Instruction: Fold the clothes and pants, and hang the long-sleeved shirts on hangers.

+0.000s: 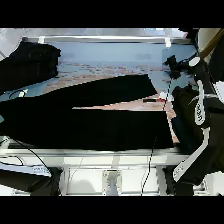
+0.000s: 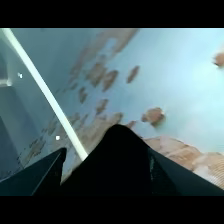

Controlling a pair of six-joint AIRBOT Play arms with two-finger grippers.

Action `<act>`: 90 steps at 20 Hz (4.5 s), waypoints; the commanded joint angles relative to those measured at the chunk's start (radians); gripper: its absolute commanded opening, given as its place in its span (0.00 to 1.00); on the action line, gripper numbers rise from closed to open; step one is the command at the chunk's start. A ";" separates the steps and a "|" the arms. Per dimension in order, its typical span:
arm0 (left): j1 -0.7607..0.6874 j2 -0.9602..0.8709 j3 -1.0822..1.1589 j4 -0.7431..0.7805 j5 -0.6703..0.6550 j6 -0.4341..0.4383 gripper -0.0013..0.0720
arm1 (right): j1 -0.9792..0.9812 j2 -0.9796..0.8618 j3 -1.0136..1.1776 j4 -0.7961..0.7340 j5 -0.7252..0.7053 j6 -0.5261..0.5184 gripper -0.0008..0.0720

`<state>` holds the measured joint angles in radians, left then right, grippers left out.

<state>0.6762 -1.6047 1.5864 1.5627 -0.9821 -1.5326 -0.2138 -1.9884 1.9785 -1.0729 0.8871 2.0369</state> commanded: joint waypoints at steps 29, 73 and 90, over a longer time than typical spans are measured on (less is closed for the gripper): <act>0.576 0.280 -0.782 -0.803 0.003 0.472 0.03 | -0.116 1.167 -0.706 -0.055 0.544 -0.541 0.77; 0.537 0.238 -0.682 -0.674 0.028 0.322 0.03 | -0.391 1.342 -1.479 -0.082 0.573 -0.471 0.77; 0.537 0.238 -0.682 -0.674 0.002 0.322 0.03 | -0.669 0.976 -1.548 -0.101 0.551 -0.637 0.77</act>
<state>1.2137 -1.3670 0.9039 0.8890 -0.9768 -1.2110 -0.8799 -0.9569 0.4286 -1.1748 1.4757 1.4052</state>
